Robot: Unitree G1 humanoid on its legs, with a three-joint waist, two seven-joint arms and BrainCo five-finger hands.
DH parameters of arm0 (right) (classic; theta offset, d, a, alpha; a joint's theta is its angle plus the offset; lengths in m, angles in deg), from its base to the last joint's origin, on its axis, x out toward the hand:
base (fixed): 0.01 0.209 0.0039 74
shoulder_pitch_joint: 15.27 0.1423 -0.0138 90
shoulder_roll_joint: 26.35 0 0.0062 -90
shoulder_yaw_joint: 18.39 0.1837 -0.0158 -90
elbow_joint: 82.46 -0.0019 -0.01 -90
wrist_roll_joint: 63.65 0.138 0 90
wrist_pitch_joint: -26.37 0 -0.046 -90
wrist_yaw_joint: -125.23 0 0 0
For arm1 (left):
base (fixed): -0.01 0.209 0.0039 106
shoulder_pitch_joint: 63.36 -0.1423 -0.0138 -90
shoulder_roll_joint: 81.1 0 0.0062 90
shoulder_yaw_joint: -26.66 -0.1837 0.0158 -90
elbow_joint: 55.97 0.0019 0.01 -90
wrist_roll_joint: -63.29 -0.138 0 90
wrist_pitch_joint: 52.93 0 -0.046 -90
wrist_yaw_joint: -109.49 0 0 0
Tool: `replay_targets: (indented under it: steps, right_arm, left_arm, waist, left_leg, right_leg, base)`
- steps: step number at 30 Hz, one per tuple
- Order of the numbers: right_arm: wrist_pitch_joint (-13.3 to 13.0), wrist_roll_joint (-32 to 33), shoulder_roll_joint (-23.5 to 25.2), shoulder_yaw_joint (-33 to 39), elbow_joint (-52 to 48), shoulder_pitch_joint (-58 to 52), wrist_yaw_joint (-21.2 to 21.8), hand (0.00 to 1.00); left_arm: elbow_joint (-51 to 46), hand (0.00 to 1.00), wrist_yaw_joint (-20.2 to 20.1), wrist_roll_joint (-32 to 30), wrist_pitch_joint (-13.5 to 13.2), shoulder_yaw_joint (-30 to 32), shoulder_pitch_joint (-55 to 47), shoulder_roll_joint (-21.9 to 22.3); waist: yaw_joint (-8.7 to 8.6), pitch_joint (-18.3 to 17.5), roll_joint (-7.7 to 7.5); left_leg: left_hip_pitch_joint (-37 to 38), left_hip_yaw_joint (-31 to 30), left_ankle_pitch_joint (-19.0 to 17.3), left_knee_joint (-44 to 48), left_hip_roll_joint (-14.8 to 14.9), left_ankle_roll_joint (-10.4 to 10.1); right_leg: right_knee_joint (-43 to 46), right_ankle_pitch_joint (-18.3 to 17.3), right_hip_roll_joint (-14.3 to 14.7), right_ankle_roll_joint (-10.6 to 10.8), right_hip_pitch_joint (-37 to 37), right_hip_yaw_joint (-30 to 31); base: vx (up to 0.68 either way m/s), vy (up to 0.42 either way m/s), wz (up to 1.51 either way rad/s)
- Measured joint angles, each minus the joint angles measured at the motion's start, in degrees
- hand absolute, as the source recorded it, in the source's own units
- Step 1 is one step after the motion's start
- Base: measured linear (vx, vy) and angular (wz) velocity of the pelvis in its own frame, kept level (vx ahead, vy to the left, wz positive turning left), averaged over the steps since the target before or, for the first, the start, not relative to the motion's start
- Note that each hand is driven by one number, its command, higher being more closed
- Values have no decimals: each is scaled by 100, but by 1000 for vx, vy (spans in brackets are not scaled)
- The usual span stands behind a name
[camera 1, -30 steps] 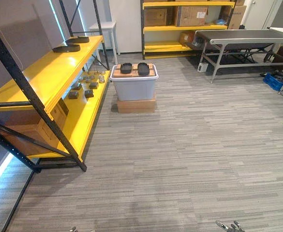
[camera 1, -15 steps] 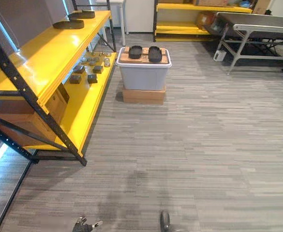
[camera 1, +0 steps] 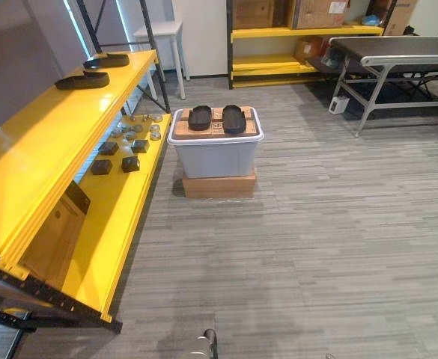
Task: Walk over and take plastic housings, then place them on the shelf
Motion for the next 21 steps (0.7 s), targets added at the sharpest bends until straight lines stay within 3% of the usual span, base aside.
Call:
replay_targets:
  steps: [1, 2, 3, 5, 7, 8, 9, 10, 11, 12, 13, 14, 15, 17, 18, 19, 20, 21]
  right_arm:
    - [0, -1, 27, 20, 66, -11, 11, 0]
    - [-1, -37, 25, 21, 165, 12, 15, 0]
    - [-1, -96, 53, -22, 161, 3, 18, 0]
    - [-1, -174, 106, -348, 86, -88, 35, 0]
    - [9, -279, 163, -462, -77, -242, 51, 0]
    - [8, -324, 187, -458, -156, -314, 58, 0]
    - [8, -336, 193, -449, -179, -336, 57, 0]
    - [8, -347, 201, -430, -183, -380, 53, 0]
    - [9, -359, 201, -398, -175, -526, 42, 0]
    - [10, -359, 203, -395, -149, -591, 41, 0]
    - [14, -362, 180, -351, -82, -729, 30, 0]
    - [34, -364, 136, -316, -60, -820, 17, 0]
    - [37, -364, 120, -201, -65, -810, 15, 0]
    - [67, -367, 140, -106, -103, -786, 24, 0]
    - [81, -368, 171, -106, -108, -791, 29, 0]
    - [92, -381, 257, -137, -170, -795, 37, 0]
    - [101, -404, 271, -139, -280, -775, 29, 0]
    - [99, -416, 269, -148, -299, -748, 22, 0]
  left_arm:
    - [11, 0, 2, -27, 1, -9, 59, -1]
    - [13, 0, 5, -73, 2, -46, 87, -10]
    - [8, 0, 14, -144, 7, -150, 95, -33]
    - [-129, 0, 42, -261, 51, -376, 157, -78]
    - [-236, 0, 77, -257, 53, -469, 357, -55]
    - [-335, 0, 108, -249, 46, -470, 548, -29]
    - [-377, 0, 111, -245, 42, -480, 665, -32]
    - [-357, 0, 120, -241, 40, -522, 918, -91]
    - [-359, 0, 142, -241, 18, -608, 1067, -81]
    - [-358, 0, 156, -243, -11, -623, 1126, -78]
    - [-355, 0, 194, -244, -27, -602, 1170, -28]
    - [-342, 0, 237, -244, -34, -547, 1166, 71]
    - [-327, 0, 249, -246, -38, -410, 1142, 198]
    - [-351, 0, 255, -242, -48, -52, 1092, 332]
    - [-373, 0, 253, -241, -58, 85, 1056, 379]
    - [-388, 0, 234, -231, -68, 331, 967, 481]
    - [-388, 0, 220, -183, -68, 442, 844, 550]
    - [-375, 0, 221, -142, -65, 446, 739, 544]
  waist:
    - [-4, -24, -94]
    - [0, -19, -151]
    - [-3, -12, -140]
    - [-23, 7, -121]
    - [-69, 10, -55]
    - [-197, -17, -12]
    - [-271, -19, -4]
    - [-325, 29, -12]
    - [-438, 26, 17]
    - [-491, 21, -1]
    - [-548, 5, -15]
    - [-587, -30, 76]
    - [-566, -58, 263]
    - [-582, -30, 389]
    - [-581, -18, 408]
    - [-579, 53, 423]
    - [-528, 82, 489]
    - [-494, 91, 490]
  left_leg:
    - [235, 4, -90, -159, -163, 87]
    - [633, 1, -283, -278, -270, 194]
    - [973, -8, -402, -325, -287, 309]
    - [1877, -20, -589, -523, -297, 479]
    - [2649, -121, -617, -949, -252, 524]
    - [3071, -343, -835, -1304, -134, 444]
    - [3239, -476, -988, -1475, -60, 355]
    - [3537, -575, -1022, -1685, 83, 294]
    - [3832, -686, -1063, -1901, 263, 215]
    - [3956, -736, -1069, -1991, 313, 201]
    - [4232, -872, -1066, -2140, 370, 183]
    - [4343, -1004, -930, -2070, 491, 39]
    - [4287, -1034, -685, -1766, 640, -151]
    - [3969, -1086, -113, -531, 816, -788]
    - [3758, -1105, 188, 98, 860, -975]
    - [3173, -1231, 1050, 1596, 974, -1581]
    - [2451, -1100, 1049, 3116, 1092, -1721]
    - [2147, -945, 975, 3657, 1161, -1704]
  right_leg:
    - [753, 117, -39, 272, -221, 102]
    - [1934, 595, -50, 1366, -580, 188]
    - [2910, 1008, 9, 1806, -908, 280]
    - [4871, 1052, -85, 1775, -1781, -60]
    - [5229, 844, -291, 1466, -2439, -619]
    - [4937, 572, -303, 1072, -2922, -959]
    - [4671, 464, -284, 1051, -3178, -1071]
    - [3686, 441, -256, 1007, -3525, -1178]
    - [2271, 567, -227, 926, -3615, -1279]
    - [1507, 709, -241, 893, -3598, -1291]
    - [535, 1410, -298, 899, -3586, -1283]
    - [743, 1779, -206, 639, -3547, -1300]
    - [1198, 1342, -69, 354, -3629, -1337]
    - [1557, 744, 115, 86, -3317, -1541]
    - [1531, 612, 172, 28, -3122, -1584]
    - [1305, 417, 323, -81, -2613, -1644]
    - [943, 352, 524, -154, -2081, -1630]
    - [708, 359, 609, -168, -1789, -1597]
  base:
    - [692, 205, 29]
    - [686, 184, 14]
    - [648, 151, -3]
    - [597, 80, -10]
    - [562, -34, 14]
    - [560, -102, 44]
    - [553, -176, 61]
    - [573, -241, 69]
    - [583, -280, 73]
    - [644, -365, 79]
    - [723, -422, 64]
    - [892, -490, 39]
    - [908, -454, 10]
    - [780, -372, 6]
    - [635, -266, 15]
    - [591, -179, 0]
    - [582, -133, -12]
    - [568, -83, -37]
